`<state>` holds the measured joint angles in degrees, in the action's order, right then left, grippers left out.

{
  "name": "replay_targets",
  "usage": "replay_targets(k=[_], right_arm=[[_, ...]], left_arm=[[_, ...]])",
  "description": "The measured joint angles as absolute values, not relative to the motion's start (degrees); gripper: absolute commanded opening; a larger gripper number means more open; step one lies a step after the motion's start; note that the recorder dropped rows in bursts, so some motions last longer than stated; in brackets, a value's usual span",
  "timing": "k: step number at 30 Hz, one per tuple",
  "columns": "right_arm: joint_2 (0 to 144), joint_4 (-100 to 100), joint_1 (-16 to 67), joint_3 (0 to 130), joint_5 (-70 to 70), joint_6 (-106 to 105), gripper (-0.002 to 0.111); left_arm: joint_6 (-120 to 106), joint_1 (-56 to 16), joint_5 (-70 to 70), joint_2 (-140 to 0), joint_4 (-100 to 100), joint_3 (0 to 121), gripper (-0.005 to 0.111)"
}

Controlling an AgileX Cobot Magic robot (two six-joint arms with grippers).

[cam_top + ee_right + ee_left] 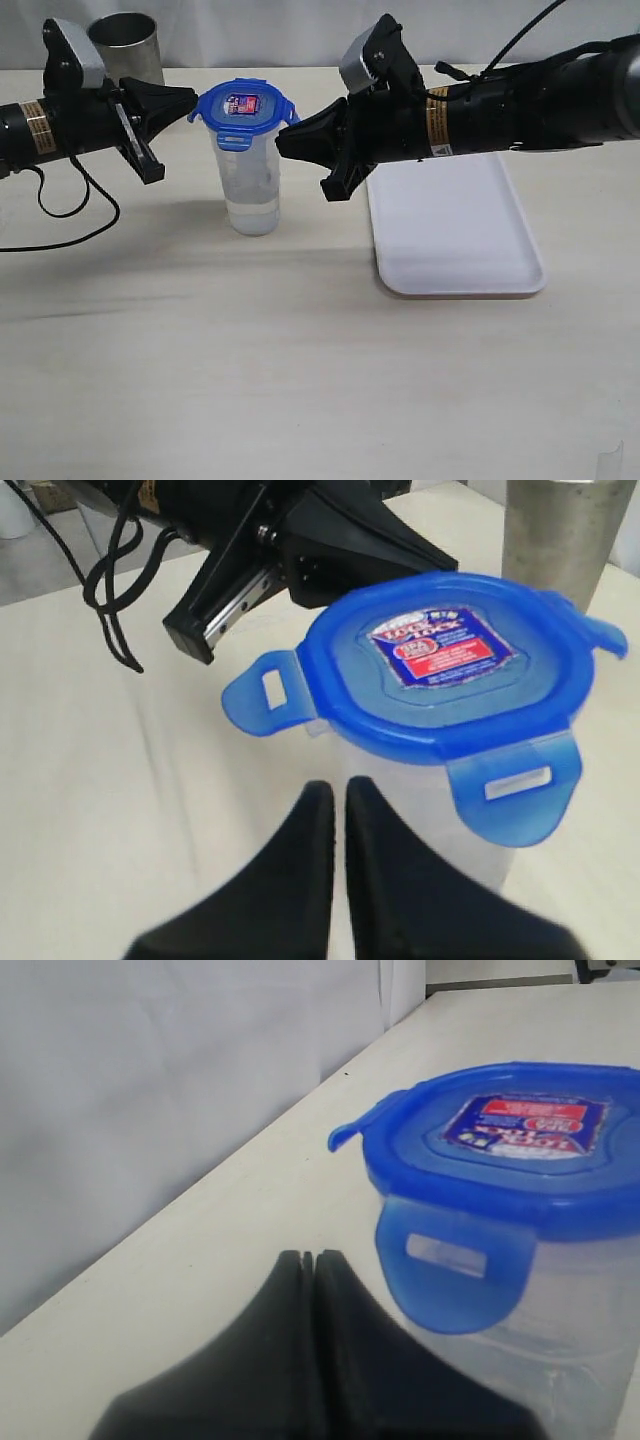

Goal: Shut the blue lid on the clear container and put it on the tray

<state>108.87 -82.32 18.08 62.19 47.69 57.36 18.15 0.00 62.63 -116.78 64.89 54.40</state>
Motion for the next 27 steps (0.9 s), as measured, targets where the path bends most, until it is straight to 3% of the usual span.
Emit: replay_targets(k=[27], right_arm=[[110.43, -79.1, 18.08, 62.41, 46.74, 54.4, 0.004]], left_arm=[[21.33, 0.09, 62.48, -116.78, 69.31, 54.49, 0.0]])
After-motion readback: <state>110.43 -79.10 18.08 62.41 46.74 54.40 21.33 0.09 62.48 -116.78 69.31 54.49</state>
